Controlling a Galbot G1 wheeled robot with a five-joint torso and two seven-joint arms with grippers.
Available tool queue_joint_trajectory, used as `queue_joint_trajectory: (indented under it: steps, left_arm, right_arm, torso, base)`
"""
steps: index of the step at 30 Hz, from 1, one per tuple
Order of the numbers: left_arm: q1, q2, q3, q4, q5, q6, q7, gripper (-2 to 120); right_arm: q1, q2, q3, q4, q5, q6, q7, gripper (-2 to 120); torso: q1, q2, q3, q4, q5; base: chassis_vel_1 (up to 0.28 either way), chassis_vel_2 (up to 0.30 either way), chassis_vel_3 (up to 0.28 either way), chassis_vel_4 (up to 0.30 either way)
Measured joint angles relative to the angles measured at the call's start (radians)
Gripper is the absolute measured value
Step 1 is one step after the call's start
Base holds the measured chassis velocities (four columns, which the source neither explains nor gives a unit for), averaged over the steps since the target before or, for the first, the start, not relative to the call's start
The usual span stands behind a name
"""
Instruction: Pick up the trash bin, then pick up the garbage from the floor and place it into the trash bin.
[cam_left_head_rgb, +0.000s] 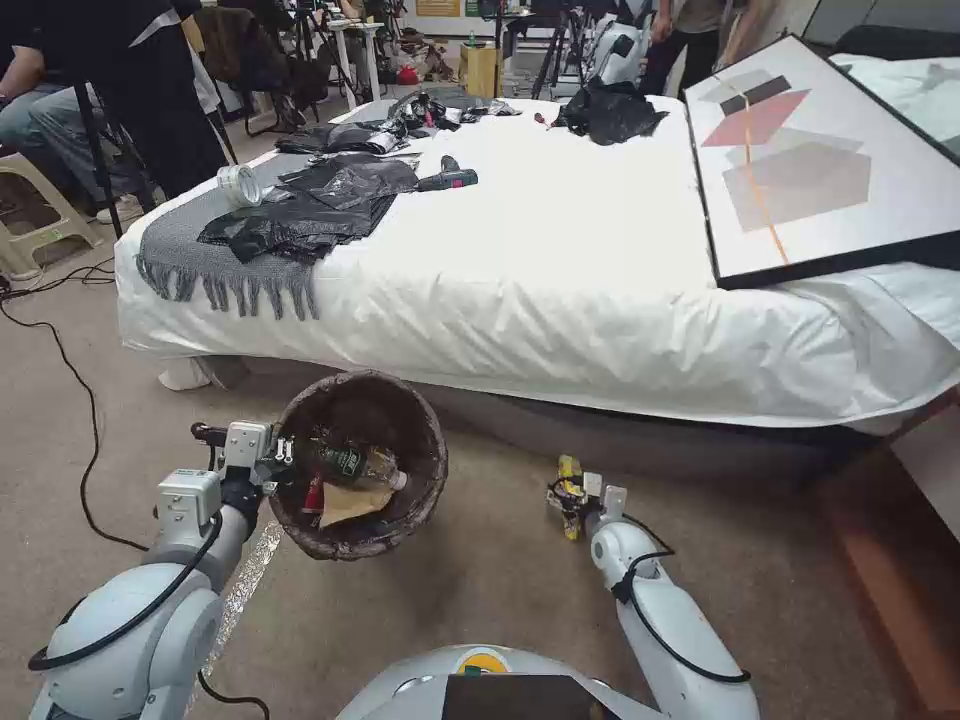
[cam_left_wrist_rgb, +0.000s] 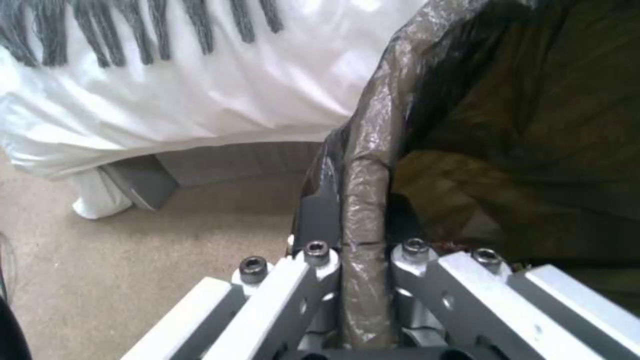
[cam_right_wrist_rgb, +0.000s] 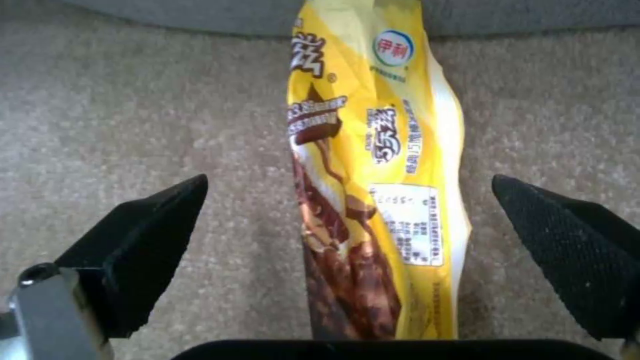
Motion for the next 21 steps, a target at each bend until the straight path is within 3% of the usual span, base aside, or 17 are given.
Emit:
queue_joint_trajectory:
  steps: [21]
  left_arm:
    - [0.001, 0.001, 0.002, 0.000, 0.000, 0.000, 0.000, 3]
  right_arm:
    - [0.009, 0.000, -0.005, -0.061, -0.002, 0.027, 0.007, 98]
  torso:
    - [0.000, 0.000, 0.000, 0.0000, 0.0001]
  base:
    - [0.000, 0.000, 0.000, 0.000]
